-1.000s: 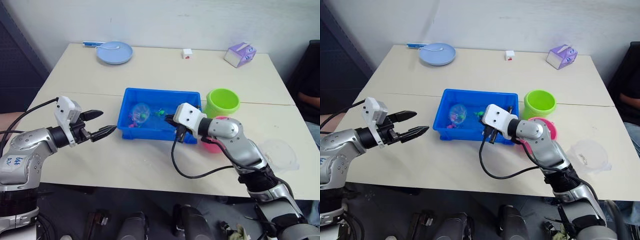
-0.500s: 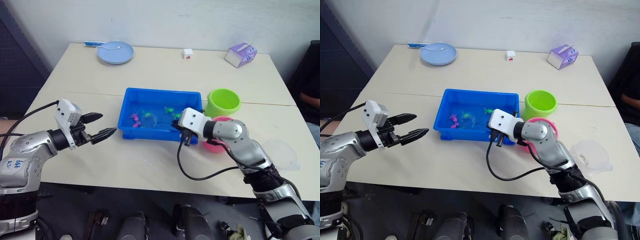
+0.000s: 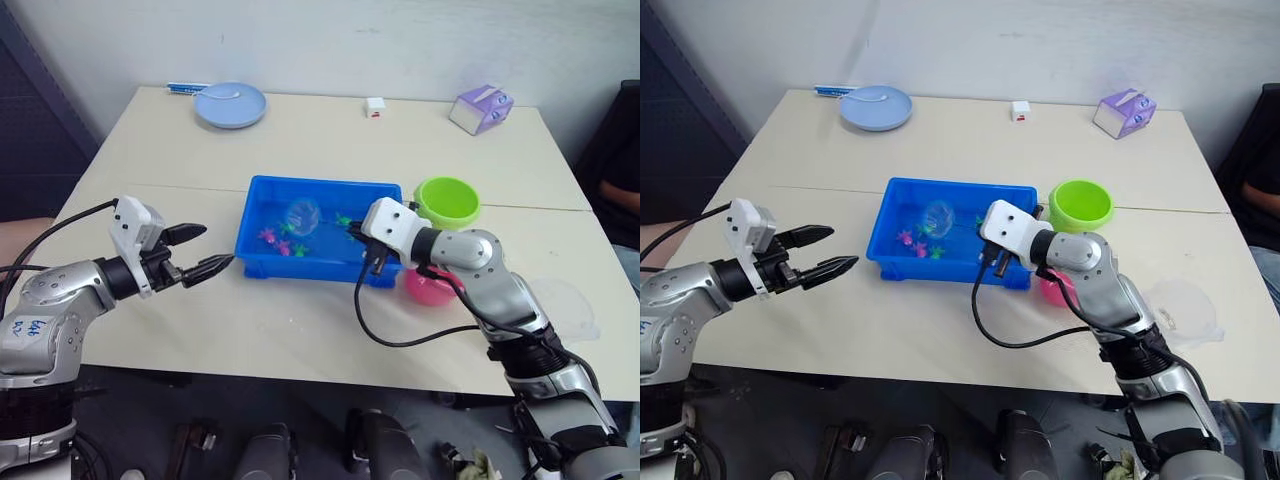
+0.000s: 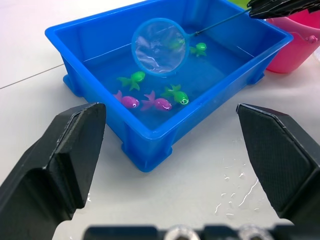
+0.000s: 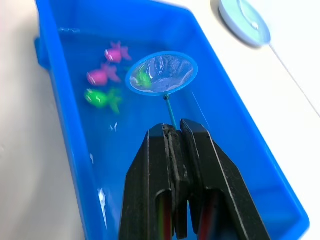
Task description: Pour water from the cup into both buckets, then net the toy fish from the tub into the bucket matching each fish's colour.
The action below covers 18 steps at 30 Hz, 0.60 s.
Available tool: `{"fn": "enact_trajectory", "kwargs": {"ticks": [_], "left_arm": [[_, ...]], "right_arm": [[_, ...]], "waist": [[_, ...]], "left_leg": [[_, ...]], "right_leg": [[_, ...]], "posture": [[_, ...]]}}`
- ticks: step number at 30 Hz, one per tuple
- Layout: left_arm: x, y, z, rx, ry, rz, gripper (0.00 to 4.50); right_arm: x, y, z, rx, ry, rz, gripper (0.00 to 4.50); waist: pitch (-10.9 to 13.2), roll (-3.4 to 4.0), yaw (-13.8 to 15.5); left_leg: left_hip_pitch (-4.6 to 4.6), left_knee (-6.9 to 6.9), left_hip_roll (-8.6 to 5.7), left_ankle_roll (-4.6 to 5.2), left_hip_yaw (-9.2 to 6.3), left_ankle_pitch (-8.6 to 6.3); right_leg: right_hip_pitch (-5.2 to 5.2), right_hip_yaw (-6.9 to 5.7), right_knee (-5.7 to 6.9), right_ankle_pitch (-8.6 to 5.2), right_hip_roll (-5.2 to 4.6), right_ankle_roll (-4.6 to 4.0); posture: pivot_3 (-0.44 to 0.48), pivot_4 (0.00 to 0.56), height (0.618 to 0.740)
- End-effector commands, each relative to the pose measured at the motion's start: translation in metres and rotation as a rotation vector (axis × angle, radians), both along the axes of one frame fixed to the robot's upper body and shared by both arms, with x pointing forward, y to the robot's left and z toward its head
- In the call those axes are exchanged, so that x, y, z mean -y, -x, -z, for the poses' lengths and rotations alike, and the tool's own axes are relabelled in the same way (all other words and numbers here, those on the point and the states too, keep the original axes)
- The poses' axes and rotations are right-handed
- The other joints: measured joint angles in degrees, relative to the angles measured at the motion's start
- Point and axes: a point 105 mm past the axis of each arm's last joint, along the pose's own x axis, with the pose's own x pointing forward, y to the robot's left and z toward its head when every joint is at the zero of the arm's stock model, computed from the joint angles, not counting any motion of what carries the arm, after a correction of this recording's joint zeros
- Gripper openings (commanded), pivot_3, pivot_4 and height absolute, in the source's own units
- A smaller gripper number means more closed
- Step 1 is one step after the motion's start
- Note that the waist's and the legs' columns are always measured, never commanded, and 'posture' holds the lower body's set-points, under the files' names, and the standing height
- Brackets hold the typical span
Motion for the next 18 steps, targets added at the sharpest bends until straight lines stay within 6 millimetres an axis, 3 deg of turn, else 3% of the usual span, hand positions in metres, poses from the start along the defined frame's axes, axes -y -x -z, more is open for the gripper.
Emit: {"fn": "enact_trajectory", "kwargs": {"ticks": [1, 11, 15, 18], "left_arm": [[0.002, 0.0, -0.012, 0.04, 0.005, 0.014, 4.5], [0.002, -0.001, -0.012, 0.041, 0.005, 0.017, 4.5], [0.002, -0.001, -0.011, 0.04, 0.004, 0.016, 4.5], [0.002, -0.001, -0.011, 0.041, 0.006, 0.016, 4.5]], "right_arm": [[0.001, 0.005, -0.002, 0.038, 0.027, -0.004, 0.77], [0.008, 0.012, 0.011, -0.076, 0.022, 0.005, 0.77], [0.019, 0.012, 0.019, -0.095, 0.074, 0.032, 0.77], [0.029, 0.006, 0.014, -0.064, 0.09, 0.074, 0.77]], "waist": [[0.0, 0.0, 0.0], [0.0, 0.01, 0.0], [0.0, 0.01, 0.1], [0.0, 0.01, 0.1]], "left_leg": [[0.0, 0.0, 0.0, 0.0, 0.0, 0.0], [0.0, -0.01, 0.01, 0.0, 0.0, 0.0], [0.0, -0.01, 0.0, 0.0, 0.0, 0.0], [0.0, -0.01, 0.0, 0.0, 0.0, 0.0]], "right_leg": [[0.0, 0.0, 0.0, 0.0, 0.0, 0.0], [0.0, 0.0, 0.0, 0.0, 0.01, 0.0], [0.0, 0.0, -0.01, 0.0, 0.0, 0.0], [0.0, 0.0, -0.01, 0.0, 0.0, 0.0]], "posture": [[0.0, 0.15, 0.74], [0.0, 0.15, 0.74], [0.0, 0.15, 0.74], [0.0, 0.15, 0.74]]}}
